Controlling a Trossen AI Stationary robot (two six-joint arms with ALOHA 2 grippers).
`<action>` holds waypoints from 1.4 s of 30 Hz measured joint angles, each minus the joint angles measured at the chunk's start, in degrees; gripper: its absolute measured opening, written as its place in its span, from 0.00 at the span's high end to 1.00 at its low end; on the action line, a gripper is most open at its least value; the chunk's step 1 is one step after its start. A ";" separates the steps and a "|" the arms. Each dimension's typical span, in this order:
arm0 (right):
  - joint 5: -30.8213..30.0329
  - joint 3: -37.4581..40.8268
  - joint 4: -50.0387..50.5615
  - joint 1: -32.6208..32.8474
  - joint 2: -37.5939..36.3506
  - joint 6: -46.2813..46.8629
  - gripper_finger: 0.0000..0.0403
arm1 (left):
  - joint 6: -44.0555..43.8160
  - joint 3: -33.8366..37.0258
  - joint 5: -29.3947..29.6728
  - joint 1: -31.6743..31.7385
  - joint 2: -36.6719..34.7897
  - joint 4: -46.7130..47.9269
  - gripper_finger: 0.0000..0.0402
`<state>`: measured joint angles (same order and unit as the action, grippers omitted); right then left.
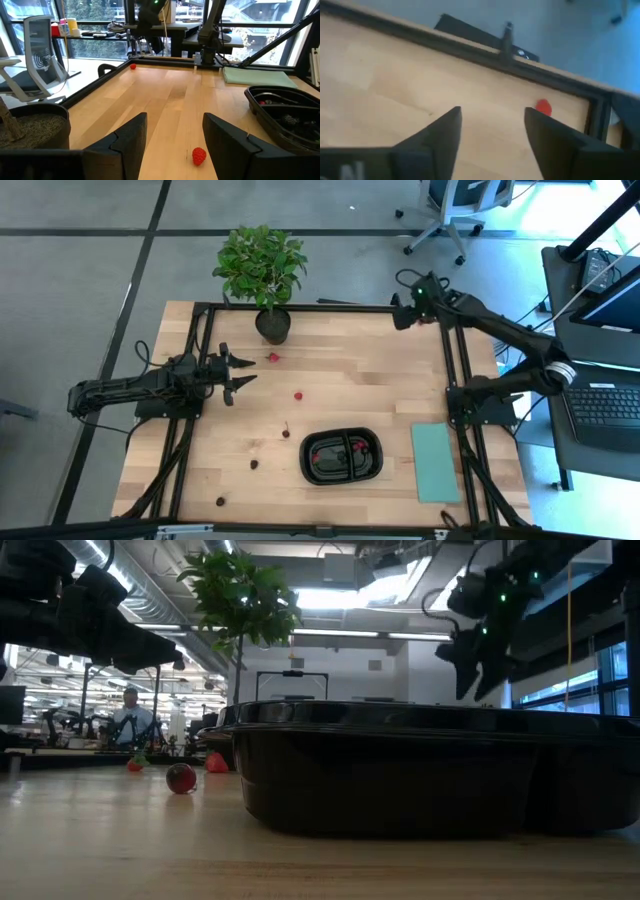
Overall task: Pick and placing Produce into tupperware
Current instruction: Put the top raspberry into the left side of the black container
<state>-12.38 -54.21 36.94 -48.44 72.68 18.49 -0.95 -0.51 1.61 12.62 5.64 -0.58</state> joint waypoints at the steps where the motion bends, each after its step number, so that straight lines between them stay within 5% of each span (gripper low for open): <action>1: 0.21 0.58 -0.72 -1.19 0.46 1.14 0.43 | 0.00 0.00 0.00 -0.02 -0.01 -0.02 0.54; 8: -5.21 2.14 -1.69 -5.23 4.45 3.18 0.28 | 0.02 0.00 0.00 0.00 -0.01 -0.02 0.54; 24: -2.91 2.10 -7.02 -8.69 17.84 6.75 0.27 | 0.04 0.00 0.02 -0.02 -0.01 -0.02 0.54; 42: -1.51 -3.18 -2.22 -11.24 23.64 9.05 0.45 | 0.06 0.00 0.02 -0.01 0.00 -0.02 0.54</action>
<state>-13.89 -57.39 34.72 -59.68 96.31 27.54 -0.89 -0.51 1.63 12.61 5.64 -0.60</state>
